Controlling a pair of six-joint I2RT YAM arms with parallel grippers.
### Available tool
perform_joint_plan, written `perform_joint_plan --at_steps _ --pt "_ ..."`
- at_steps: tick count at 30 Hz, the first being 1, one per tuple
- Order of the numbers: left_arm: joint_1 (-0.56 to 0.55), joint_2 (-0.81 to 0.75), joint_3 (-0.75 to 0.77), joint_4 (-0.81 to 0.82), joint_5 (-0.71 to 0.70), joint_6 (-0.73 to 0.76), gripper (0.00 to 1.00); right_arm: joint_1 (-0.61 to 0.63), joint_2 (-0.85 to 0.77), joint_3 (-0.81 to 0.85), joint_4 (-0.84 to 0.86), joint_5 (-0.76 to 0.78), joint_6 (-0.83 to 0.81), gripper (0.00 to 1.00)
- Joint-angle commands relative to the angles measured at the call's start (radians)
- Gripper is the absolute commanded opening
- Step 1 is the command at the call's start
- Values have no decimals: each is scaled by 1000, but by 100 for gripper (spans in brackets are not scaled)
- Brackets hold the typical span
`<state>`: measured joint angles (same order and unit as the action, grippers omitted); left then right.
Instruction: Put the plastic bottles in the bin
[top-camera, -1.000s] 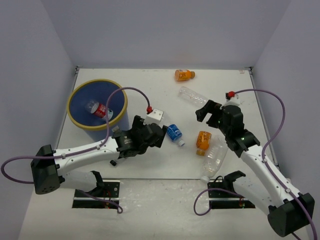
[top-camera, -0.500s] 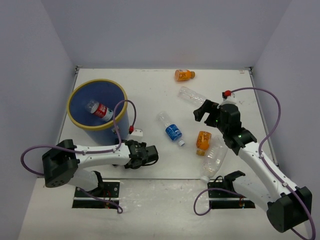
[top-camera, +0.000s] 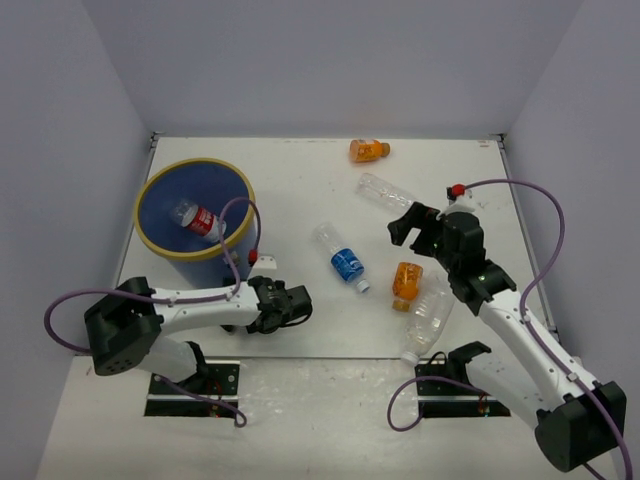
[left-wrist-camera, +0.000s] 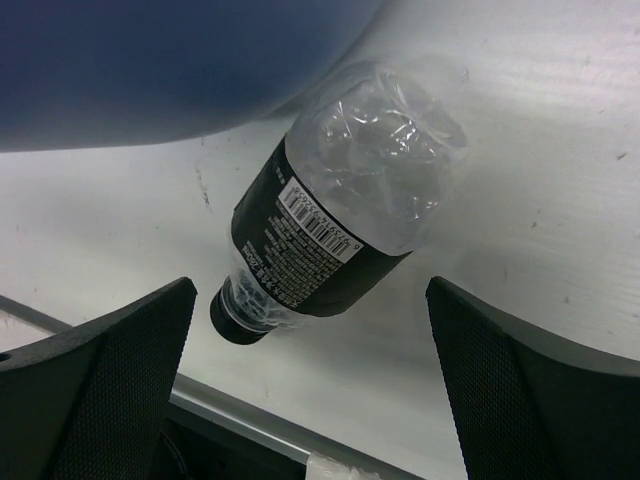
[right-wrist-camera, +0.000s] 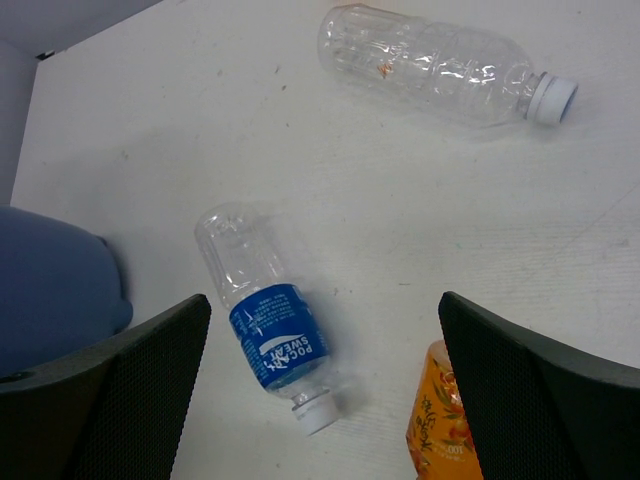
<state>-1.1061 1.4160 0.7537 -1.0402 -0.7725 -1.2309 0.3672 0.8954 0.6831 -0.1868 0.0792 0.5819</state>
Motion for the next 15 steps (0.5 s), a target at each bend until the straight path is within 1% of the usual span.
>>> perform_joint_plan --at_steps 1,4,7,9,11,15 --pt "6 91 11 24 18 -67 100 -2 -53 -18 36 -20 -15 99" --pt "8 155 7 96 44 -40 100 -2 -84 -28 31 -7 -13 99" --pt "7 220 41 77 48 -44 99 -2 -115 -36 28 -6 -10 99" --pt "3 227 45 77 42 -41 94 -2 -128 -42 30 -4 -10 99" --pt "5 215 37 104 46 -18 84 -3 -135 -45 26 4 -10 99" --pt "5 203 8 180 52 24 71 -3 -147 -43 13 24 -5 99"
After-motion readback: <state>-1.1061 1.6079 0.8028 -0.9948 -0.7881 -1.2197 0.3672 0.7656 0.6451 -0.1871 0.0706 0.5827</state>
